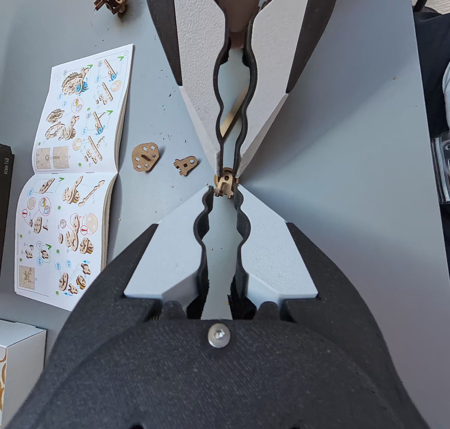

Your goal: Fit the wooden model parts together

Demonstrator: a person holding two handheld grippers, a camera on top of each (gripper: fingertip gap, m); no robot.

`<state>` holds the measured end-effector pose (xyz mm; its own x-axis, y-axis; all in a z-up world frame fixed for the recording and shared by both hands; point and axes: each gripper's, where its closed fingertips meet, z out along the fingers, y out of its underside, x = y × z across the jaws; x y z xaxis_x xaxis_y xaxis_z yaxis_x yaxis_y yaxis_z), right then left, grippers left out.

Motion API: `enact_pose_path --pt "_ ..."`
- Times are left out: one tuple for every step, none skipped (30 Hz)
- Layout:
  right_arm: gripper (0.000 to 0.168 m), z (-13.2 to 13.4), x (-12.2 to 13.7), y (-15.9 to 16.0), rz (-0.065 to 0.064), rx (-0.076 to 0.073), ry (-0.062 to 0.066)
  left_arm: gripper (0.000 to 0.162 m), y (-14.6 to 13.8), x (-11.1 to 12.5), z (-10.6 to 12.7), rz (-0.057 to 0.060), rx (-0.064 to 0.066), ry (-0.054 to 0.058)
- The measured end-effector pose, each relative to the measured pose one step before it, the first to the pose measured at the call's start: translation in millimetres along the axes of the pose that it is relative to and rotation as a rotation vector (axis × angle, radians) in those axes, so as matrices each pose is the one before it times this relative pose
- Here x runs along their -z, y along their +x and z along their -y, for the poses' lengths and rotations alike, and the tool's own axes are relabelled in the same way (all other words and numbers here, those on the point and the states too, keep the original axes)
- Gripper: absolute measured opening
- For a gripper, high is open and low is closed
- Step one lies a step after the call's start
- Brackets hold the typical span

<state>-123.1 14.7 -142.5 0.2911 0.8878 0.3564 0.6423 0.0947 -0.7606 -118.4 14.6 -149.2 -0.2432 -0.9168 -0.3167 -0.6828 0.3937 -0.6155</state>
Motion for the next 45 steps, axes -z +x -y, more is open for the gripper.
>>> enact_pose_path --pt "0.008 0.33 0.19 -0.03 0.0072 -0.0156 0.0070 0.015 -0.38 -0.02 -0.23 0.0084 -0.0101 -0.0042" --pt "0.008 0.24 0.49 0.18 0.0067 -0.0138 0.0064 0.014 -0.50 -0.20 -0.50 0.0091 -0.0099 -0.0074" --pt "0.008 0.58 0.92 0.57 0.0033 -0.0102 0.0056 0.014 -0.76 -0.45 -1.14 0.0096 -0.0096 -0.0110" --pt "0.008 1.03 1.16 0.80 0.0008 -0.0101 0.0088 0.014 -0.29 -0.51 -0.98 0.0062 -0.0089 -0.0092" --pt "0.008 1.08 1.02 0.83 0.0016 -0.0120 0.0090 0.014 0.10 -0.68 -0.87 0.0022 -0.0062 -0.0073" --pt "0.008 1.10 0.85 0.76 0.0019 -0.0140 0.0081 0.014 0.58 -0.66 -0.77 -0.0012 -0.0036 -0.0060" --pt "0.008 0.76 0.45 1.33 -0.0017 -0.0155 0.0060 0.014 0.61 -0.75 -0.97 -0.0021 -0.0017 -0.0061" --pt "0.008 0.07 0.04 1.60 -0.0033 -0.0161 0.0012 0.014 0.04 -0.67 -0.61 0.0005 -0.0001 -0.0029" --pt "0.007 -0.50 -0.45 0.75 0.0016 -0.0132 -0.0031 0.014 -0.08 -0.30 0.26 0.0004 0.0007 0.0021" --pt "0.007 -0.99 -0.70 0.19 0.0036 -0.0077 -0.0059 0.014 -0.11 -0.19 0.11 0.0001 0.0018 0.0004" --pt "0.007 -0.40 -0.33 0.75 -0.0028 -0.0039 -0.0031 0.014 -0.21 -0.08 -0.04 0.0008 0.0016 -0.0001" --pt "0.007 -0.07 -0.10 -0.08 0.0013 -0.0005 -0.0009 0.014 0.06 -0.05 0.22 0.0006 0.0005 0.0018" --pt "0.007 -0.07 0.02 -0.30 0.0007 0.0019 -0.0003 0.014 0.27 -0.15 0.28 -0.0003 0.0007 0.0031" --pt "0.007 -0.08 -0.11 -0.33 0.0008 0.0025 -0.0002 0.014 0.05 -0.13 0.12 0.0005 0.0018 0.0026" --pt "0.007 -0.06 -0.07 -0.60 0.0026 0.0024 -0.0011 0.014 -0.12 -0.08 0.02 0.0003 0.0024 0.0016" --pt "0.007 -0.45 -0.46 -0.52 0.0031 0.0017 -0.0033 0.014 -0.13 -0.05 -0.04 0.0005 0.0017 0.0003" --pt "0.007 -0.16 -0.41 0.11 0.0003 -0.0002 -0.0026 0.014 -0.09 0.01 -0.10 0.0016 -0.0003 -0.0001" --pt "0.007 0.10 -0.44 0.21 0.0010 -0.0013 -0.0005 0.014 -0.12 -0.15 0.10 0.0017 -0.0008 -0.0005" --pt "0.007 -0.12 -0.36 0.50 0.0011 -0.0035 -0.0009 0.014 -0.14 -0.08 0.10 0.0014 -0.0007 -0.0014" --pt "0.007 -0.04 -0.16 0.64 0.0011 -0.0064 -0.0003 0.014 -0.15 -0.25 0.17 0.0030 -0.0023 -0.0015" --pt "0.007 -0.08 0.12 0.46 0.0011 -0.0065 0.0007 0.014 -0.25 -0.25 0.32 0.0038 -0.0037 -0.0003" --pt "0.007 0.05 0.44 0.13 0.0008 -0.0037 0.0024 0.014 -0.13 -0.33 0.48 0.0028 -0.0040 0.0009" --pt "0.007 -0.14 0.43 0.11 -0.0005 -0.0010 0.0004 0.014 0.03 -0.48 0.66 0.0018 -0.0029 0.0011" --pt "0.007 -0.41 0.45 0.28 -0.0034 0.0006 -0.0006 0.014 -0.05 -0.36 0.34 0.0018 -0.0020 0.0000" --pt "0.007 -0.31 0.40 0.15 -0.0030 0.0014 -0.0003 0.014 -0.14 -0.32 0.39 0.0004 -0.0016 -0.0008" --pt "0.007 -0.31 0.32 -0.07 -0.0014 0.0008 -0.0007 0.014 -0.10 -0.20 0.23 -0.0006 -0.0033 -0.0015" --pt "0.007 -0.26 0.21 -0.02 -0.0009 -0.0003 -0.0004 0.014 0.04 -0.16 0.29 0.0000 -0.0060 -0.0014" --pt "0.007 -0.26 0.31 0.01 0.0002 -0.0015 -0.0002 0.014 0.00 -0.30 0.24 0.0001 -0.0054 -0.0016" --pt "0.007 -0.07 0.18 0.06 0.0008 -0.0020 0.0001 0.014 -0.10 -0.15 0.12 -0.0005 -0.0030 -0.0023" --pt "0.007 -0.12 0.02 0.04 0.0011 -0.0021 -0.0001 0.014 0.00 -0.09 0.02 -0.0007 -0.0020 -0.0030" --pt "0.007 -0.06 -0.09 0.00 0.0018 -0.0021 -0.0001 0.014 -0.04 0.06 -0.02 -0.0006 -0.0022 -0.0032" --pt "0.007 -0.03 0.04 0.02 0.0020 -0.0023 -0.0001 0.014 0.02 -0.04 -0.08 0.0000 -0.0029 -0.0027" --pt "0.007 -0.10 0.02 -0.04 0.0016 -0.0023 0.0000 0.014 -0.07 -0.03 -0.04 0.0008 -0.0029 -0.0019" --pt "0.007 -0.03 -0.06 0.02 0.0012 -0.0016 0.0001 0.014 0.00 0.00 -0.04 0.0012 -0.0017 -0.0014" --pt "0.007 -0.06 0.00 0.06 0.0007 -0.0009 -0.0001 0.014 0.04 -0.05 0.00 0.0011 -0.0008 -0.0016" --pt "0.007 0.00 0.00 -0.07 0.0004 -0.0002 0.0000 0.014 -0.02 0.12 -0.07 0.0012 -0.0011 -0.0020" --pt "0.007 -0.08 -0.13 -0.02 0.0008 -0.0010 0.0000 0.014 -0.05 -0.05 -0.11 0.0017 -0.0027 -0.0024" --pt "0.007 -0.14 0.04 -0.01 0.0014 -0.0023 -0.0003 0.014 -0.14 0.01 -0.01 0.0020 -0.0036 -0.0029" --pt "0.007 -0.03 -0.04 0.11 0.0021 -0.0033 -0.0001 0.014 -0.06 0.00 -0.11 0.0021 -0.0040 -0.0036" --pt "0.007 -0.03 0.01 0.00 0.0023 -0.0032 -0.0002 0.014 -0.02 0.00 -0.09 0.0021 -0.0044 -0.0043" --pt "0.007 -0.12 -0.08 0.10 0.0020 -0.0034 -0.0002 0.014 -0.09 0.10 -0.15 0.0020 -0.0037 -0.0048" --pt "0.007 0.00 -0.01 -0.08 0.0027 -0.0035 0.0001 0.014 -0.13 -0.02 -0.04 0.0017 -0.0031 -0.0042" --pt "0.007 -0.16 -0.01 0.05 0.0025 -0.0037 -0.0002 0.014 -0.07 -0.04 -0.05 0.0023 -0.0034 -0.0037" --pt "0.007 -0.03 0.06 -0.07 0.0030 -0.0034 0.0002 0.014 0.04 0.05 -0.03 0.0023 -0.0038 -0.0030" --pt "0.007 0.00 -0.04 0.04 0.0025 -0.0034 0.0000 0.014 -0.02 -0.02 -0.04 0.0019 -0.0031 -0.0024"
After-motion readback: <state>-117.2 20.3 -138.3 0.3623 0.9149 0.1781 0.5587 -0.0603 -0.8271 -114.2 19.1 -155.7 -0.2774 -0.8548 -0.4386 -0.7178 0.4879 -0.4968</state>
